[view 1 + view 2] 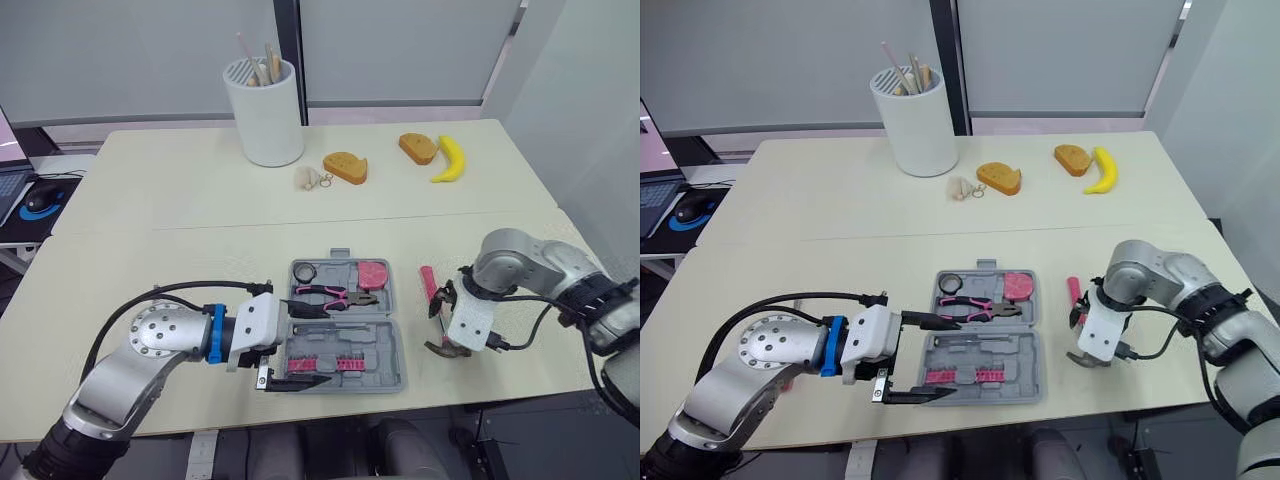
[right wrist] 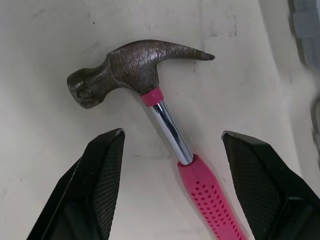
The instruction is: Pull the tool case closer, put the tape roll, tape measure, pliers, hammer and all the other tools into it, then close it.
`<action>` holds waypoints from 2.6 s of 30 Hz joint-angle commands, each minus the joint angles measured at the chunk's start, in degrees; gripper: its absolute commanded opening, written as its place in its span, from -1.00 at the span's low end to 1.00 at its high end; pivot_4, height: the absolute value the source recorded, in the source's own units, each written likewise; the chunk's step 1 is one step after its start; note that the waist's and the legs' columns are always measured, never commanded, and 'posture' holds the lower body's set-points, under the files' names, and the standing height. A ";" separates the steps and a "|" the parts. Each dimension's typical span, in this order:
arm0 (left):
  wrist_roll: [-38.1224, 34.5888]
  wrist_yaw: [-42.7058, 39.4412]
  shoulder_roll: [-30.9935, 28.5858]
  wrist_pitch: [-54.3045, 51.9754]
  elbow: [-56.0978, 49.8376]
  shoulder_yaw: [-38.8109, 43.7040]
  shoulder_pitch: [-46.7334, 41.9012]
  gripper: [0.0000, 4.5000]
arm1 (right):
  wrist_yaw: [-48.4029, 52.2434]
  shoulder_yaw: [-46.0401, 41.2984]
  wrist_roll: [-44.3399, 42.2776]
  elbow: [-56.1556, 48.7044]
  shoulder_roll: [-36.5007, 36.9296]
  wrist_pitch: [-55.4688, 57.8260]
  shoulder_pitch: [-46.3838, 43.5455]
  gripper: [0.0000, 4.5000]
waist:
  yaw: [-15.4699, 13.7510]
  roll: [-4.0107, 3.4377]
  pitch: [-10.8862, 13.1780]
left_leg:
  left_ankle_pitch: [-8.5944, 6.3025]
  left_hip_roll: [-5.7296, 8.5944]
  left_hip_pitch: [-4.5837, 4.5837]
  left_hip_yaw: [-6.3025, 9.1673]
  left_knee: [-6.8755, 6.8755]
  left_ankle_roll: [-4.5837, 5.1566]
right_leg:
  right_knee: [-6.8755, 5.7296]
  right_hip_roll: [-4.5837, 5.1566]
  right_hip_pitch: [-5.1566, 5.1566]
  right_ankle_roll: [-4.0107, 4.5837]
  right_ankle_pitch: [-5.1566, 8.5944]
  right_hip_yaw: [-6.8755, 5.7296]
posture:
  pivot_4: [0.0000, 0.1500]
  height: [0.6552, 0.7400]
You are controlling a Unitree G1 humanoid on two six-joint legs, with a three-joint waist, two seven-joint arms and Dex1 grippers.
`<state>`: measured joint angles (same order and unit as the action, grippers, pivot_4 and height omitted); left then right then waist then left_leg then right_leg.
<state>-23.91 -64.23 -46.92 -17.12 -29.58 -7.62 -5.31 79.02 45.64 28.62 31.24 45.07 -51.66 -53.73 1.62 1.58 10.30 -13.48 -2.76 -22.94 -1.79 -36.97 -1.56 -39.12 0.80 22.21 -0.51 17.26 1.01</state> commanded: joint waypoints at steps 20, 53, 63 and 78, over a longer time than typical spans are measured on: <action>1.97 2.18 0.37 1.17 -2.04 -0.31 2.06 1.00 | -13.92 0.34 10.37 13.51 -2.94 -7.54 0.07 -0.70 | 0.04 0.35 -0.22 | 0.01 0.04 0.64 -0.02 -0.08 -0.01 | -0.41 0.12 -0.47 0.10 0.04 -0.02 | 1.00 0.77; 2.59 -0.20 1.09 2.71 1.10 -1.07 0.01 1.00 | -4.26 -3.60 0.43 3.24 2.46 -5.92 1.68 -0.22 | -0.02 0.21 -0.11 | 0.00 0.08 0.57 0.00 -0.04 0.00 | -0.41 0.18 -0.42 0.13 0.06 -0.05 | 1.00 0.77; 1.64 -2.05 1.85 2.88 3.33 -1.66 -3.00 1.00 | 0.06 -22.00 -24.95 -32.41 18.86 34.95 20.88 -0.02 | -0.82 0.07 -0.03 | 0.00 0.07 0.25 0.13 -0.04 0.00 | -0.37 0.21 -0.21 0.13 0.07 -0.17 | 1.00 0.77; 0.84 -6.29 3.55 2.97 7.24 -3.20 -9.49 1.00 | -48.29 -55.21 -33.71 -76.84 -17.14 126.46 55.93 0.56 | -1.05 0.09 -0.14 | 0.07 0.06 0.05 0.07 0.00 -0.12 | -0.49 0.08 0.07 -0.05 0.16 -0.05 | 1.00 0.77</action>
<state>-22.28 -69.78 -43.69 -14.64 -21.98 -10.82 -13.88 35.99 -7.48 -6.39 -42.02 30.24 69.40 3.54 0.58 1.66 10.16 -13.41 -2.68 -22.90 -1.75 -36.98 -1.70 -39.59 0.88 22.28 -0.72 17.50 0.97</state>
